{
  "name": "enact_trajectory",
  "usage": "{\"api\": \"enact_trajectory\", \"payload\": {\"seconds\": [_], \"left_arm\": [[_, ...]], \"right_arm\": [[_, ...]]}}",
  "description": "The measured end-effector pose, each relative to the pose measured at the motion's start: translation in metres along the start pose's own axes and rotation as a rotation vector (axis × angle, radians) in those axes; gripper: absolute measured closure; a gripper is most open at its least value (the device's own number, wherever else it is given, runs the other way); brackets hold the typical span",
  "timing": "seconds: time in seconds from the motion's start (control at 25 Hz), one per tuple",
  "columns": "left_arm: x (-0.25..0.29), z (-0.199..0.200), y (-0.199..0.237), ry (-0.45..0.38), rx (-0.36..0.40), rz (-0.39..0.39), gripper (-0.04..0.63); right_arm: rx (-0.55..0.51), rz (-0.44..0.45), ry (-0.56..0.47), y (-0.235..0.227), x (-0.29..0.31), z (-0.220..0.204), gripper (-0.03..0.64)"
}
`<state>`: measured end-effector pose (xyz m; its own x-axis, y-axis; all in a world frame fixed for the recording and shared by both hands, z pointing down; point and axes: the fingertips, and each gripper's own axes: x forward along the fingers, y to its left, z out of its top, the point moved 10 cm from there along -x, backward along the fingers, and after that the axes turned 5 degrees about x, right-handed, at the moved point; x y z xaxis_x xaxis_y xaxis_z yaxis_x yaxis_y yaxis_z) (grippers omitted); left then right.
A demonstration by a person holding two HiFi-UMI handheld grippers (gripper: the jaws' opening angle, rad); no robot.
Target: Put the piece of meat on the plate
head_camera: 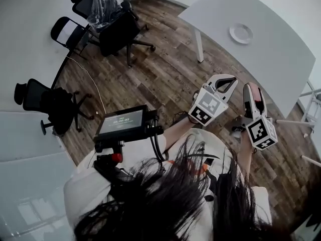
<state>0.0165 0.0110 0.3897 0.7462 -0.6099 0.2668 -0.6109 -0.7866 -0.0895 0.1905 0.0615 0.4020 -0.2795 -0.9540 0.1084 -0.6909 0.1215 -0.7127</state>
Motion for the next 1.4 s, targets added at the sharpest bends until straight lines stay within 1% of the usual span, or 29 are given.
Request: {"api": "enact_trajectory", "payload": {"seconds": [0.08,0.24,0.32,0.6,0.96,1.16,1.4], "left_arm": [[0.007,0.001,0.013,0.000,0.004,-0.012,0.591],[0.043,0.005,0.093,0.018,-0.012,-0.028,0.591],[0.054,0.005,0.123,0.023,-0.020,-0.034,0.591],[0.076,0.001,0.192,0.016,-0.038,-0.064,0.591],[0.099,-0.005,0.231,0.006,-0.074,-0.112,0.591],[0.111,-0.008,0.238,0.018,-0.093,-0.128,0.590],[0.137,-0.007,0.240,0.030,-0.090,-0.148,0.591]], "right_arm": [[0.008,-0.009,-0.011,-0.001,0.013,0.001,0.291],[0.022,-0.032,0.000,0.005,0.100,0.013,0.291],[0.025,-0.042,0.005,0.009,0.131,0.015,0.291],[0.026,-0.073,0.009,0.020,0.197,0.012,0.291],[0.030,-0.114,0.027,0.024,0.236,0.009,0.291],[0.038,-0.126,0.028,0.021,0.244,0.010,0.291],[0.052,-0.152,0.029,-0.002,0.253,0.021,0.291]]}}
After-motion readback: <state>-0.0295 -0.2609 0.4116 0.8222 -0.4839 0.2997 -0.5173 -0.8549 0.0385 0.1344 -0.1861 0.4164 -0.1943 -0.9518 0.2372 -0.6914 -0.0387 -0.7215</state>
